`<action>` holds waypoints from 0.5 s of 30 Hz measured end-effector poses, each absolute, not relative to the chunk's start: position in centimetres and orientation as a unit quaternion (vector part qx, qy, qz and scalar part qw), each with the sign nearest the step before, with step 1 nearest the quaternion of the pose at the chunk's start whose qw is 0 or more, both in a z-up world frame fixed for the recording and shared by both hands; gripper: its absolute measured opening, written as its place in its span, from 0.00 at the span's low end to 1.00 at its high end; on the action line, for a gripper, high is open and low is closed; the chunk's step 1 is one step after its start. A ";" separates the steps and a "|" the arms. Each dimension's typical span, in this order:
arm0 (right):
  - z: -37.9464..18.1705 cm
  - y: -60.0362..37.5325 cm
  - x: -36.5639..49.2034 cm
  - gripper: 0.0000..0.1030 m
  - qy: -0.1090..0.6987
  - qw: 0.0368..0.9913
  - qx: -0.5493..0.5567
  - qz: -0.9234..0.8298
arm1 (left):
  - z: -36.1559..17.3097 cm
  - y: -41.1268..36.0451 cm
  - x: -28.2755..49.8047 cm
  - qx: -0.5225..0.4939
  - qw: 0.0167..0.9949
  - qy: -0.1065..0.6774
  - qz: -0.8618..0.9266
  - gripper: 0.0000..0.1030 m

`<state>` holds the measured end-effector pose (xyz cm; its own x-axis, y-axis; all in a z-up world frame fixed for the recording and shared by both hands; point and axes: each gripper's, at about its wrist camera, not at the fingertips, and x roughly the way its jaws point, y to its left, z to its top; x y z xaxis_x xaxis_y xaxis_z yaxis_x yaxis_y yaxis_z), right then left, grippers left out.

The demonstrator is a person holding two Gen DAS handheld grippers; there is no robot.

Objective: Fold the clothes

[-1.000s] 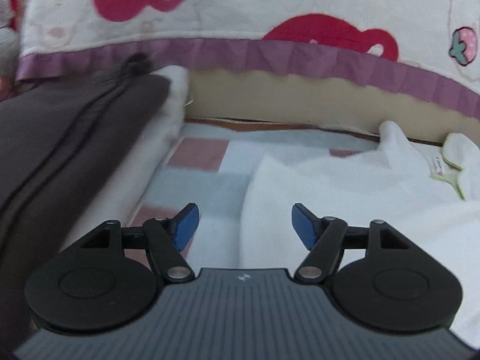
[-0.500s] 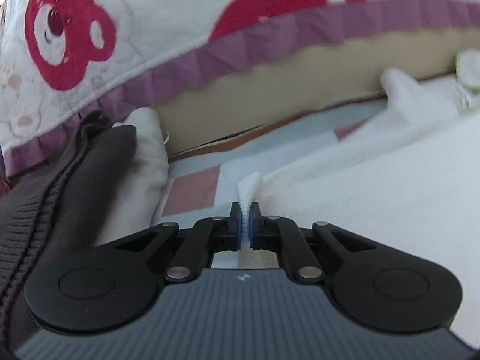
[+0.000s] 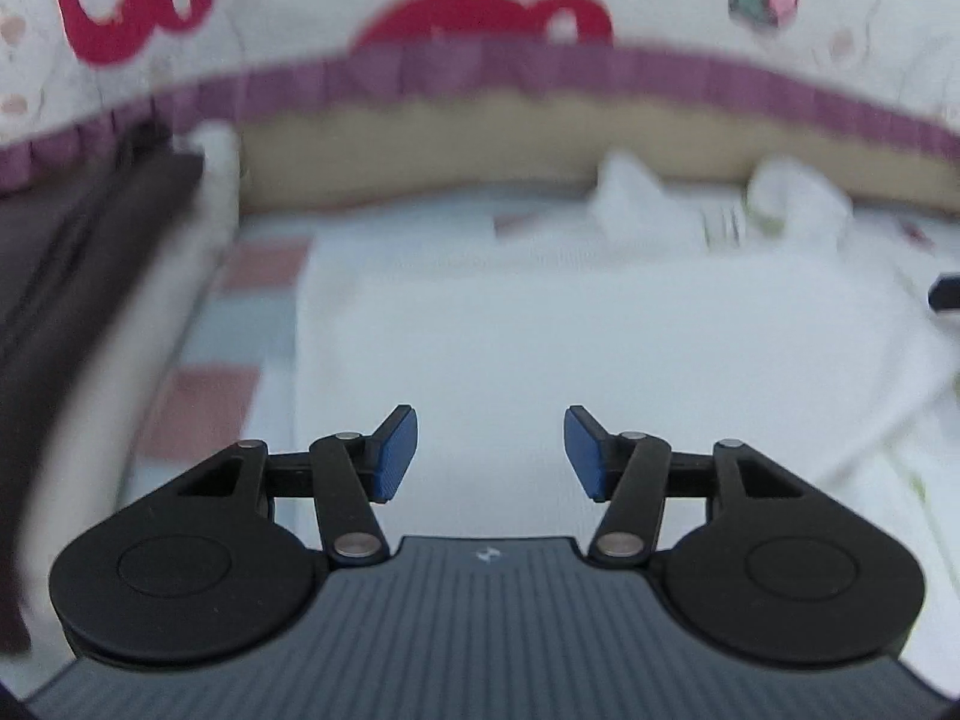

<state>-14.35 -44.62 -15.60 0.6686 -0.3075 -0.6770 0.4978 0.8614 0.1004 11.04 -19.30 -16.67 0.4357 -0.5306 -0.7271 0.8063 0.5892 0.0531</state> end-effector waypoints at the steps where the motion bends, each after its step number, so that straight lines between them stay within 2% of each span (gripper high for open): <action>1: -15.7 -43.8 -13.9 0.23 0.347 0.904 0.131 -0.213 | -16.9 -19.1 10.9 0.202 0.821 0.350 -0.404 0.52; 4: -15.8 -41.5 -12.5 0.28 0.363 0.908 0.096 -0.184 | -17.1 -18.7 10.4 0.200 0.816 0.360 -0.406 0.52; 6: -15.9 -40.0 -11.7 0.38 0.377 0.909 0.069 -0.167 | -17.2 -18.7 9.9 0.209 0.814 0.359 -0.406 0.52; 7: -16.2 -39.6 -11.4 0.40 0.390 0.904 0.060 -0.164 | -17.4 -18.8 9.6 0.217 0.812 0.360 -0.404 0.52; 11: -17.1 -38.9 -12.1 0.45 0.406 0.897 0.035 -0.174 | -17.8 -18.2 9.9 0.217 0.810 0.376 -0.395 0.56; 14: -17.3 -40.9 -14.0 0.47 0.399 0.890 0.087 -0.201 | -17.7 -17.8 10.5 0.204 0.807 0.394 -0.390 0.61; 15: -17.4 -41.5 -14.6 0.44 0.397 0.889 0.102 -0.206 | -17.7 -17.6 10.7 0.199 0.807 0.399 -0.388 0.61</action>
